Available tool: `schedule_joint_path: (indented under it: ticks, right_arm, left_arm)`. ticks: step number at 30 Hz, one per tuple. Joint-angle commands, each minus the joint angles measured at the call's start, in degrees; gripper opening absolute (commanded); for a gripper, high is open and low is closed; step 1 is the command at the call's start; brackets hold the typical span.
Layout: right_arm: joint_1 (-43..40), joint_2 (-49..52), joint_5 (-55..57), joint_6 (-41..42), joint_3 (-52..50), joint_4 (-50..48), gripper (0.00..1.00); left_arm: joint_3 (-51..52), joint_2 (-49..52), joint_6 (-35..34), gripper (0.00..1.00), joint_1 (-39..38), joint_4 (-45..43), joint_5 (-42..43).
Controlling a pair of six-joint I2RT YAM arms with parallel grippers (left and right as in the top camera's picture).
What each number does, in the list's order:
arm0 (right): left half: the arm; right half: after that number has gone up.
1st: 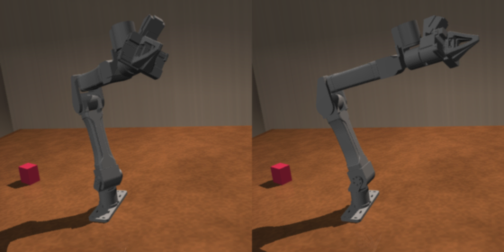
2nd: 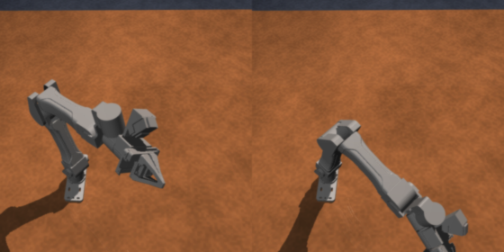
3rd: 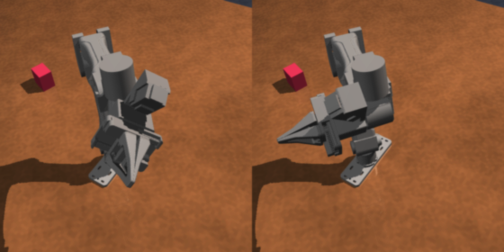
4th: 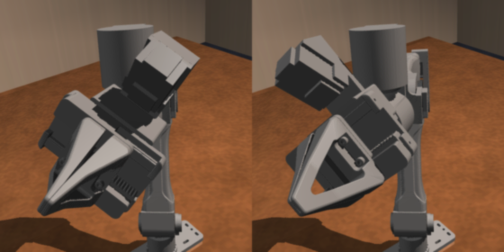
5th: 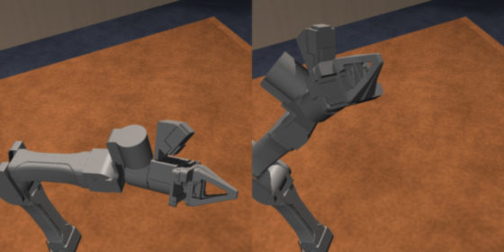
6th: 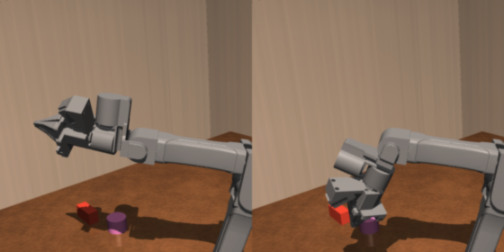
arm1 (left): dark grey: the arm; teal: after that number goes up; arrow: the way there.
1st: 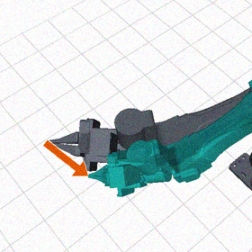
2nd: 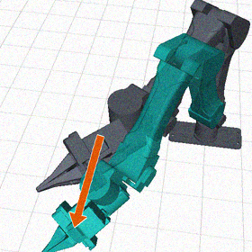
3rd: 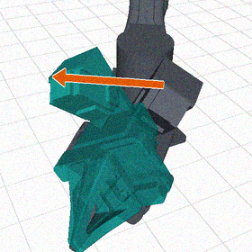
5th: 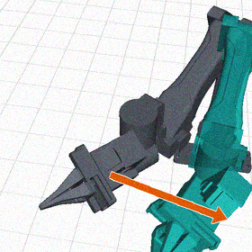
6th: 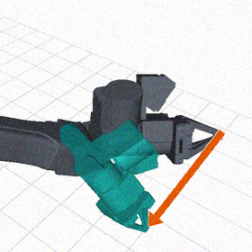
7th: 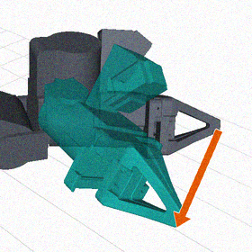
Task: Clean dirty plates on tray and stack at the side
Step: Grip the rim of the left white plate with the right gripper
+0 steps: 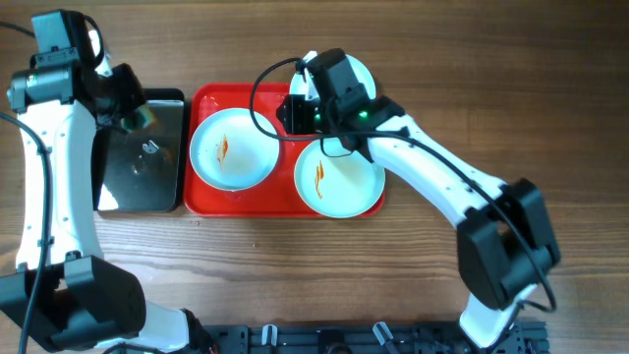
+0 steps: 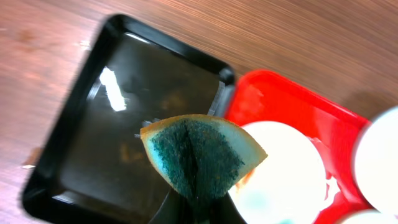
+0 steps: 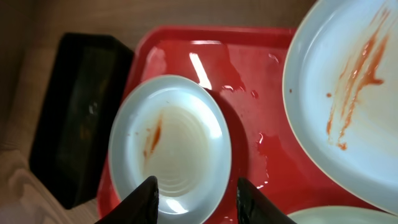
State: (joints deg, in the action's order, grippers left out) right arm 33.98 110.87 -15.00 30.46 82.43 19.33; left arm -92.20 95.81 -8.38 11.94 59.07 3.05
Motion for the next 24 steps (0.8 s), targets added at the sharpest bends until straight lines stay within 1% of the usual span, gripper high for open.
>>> schedule_joint_path:
  ticks: [1,7,11,18,20,23,24]
  right_arm:
    - [-0.1,6.3,-4.4,1.9,1.1,-0.5,0.39]
    - [0.1,9.1,-4.6,3.2,1.2,-1.2,0.37]
    - [1.4,11.0,-3.5,4.3,1.2,-2.3,0.34]
    - [3.1,14.0,-2.6,7.1,1.2,-4.3,0.33]
    - [3.7,14.4,-2.1,7.3,1.2,-4.1,0.29]
    - [4.5,15.0,0.7,10.2,1.2,-2.6,0.25]
    - [4.7,15.3,0.6,10.5,1.2,-2.5,0.2]
  left_arm:
    - [0.1,-0.1,3.7,0.04,-2.0,-0.3,6.6]
    - [3.2,0.0,4.9,0.04,-5.9,-2.5,5.2]
    - [5.5,0.7,3.0,0.04,-6.4,-4.7,5.0]
    - [9.0,1.0,3.0,0.04,-7.0,-7.8,5.1]
    - [10.0,1.0,3.1,0.04,-7.4,-9.0,5.1]
    - [11.5,1.0,3.7,0.04,-8.6,-10.8,5.0]
    - [12.3,1.0,3.7,0.04,-9.2,-11.8,5.0]
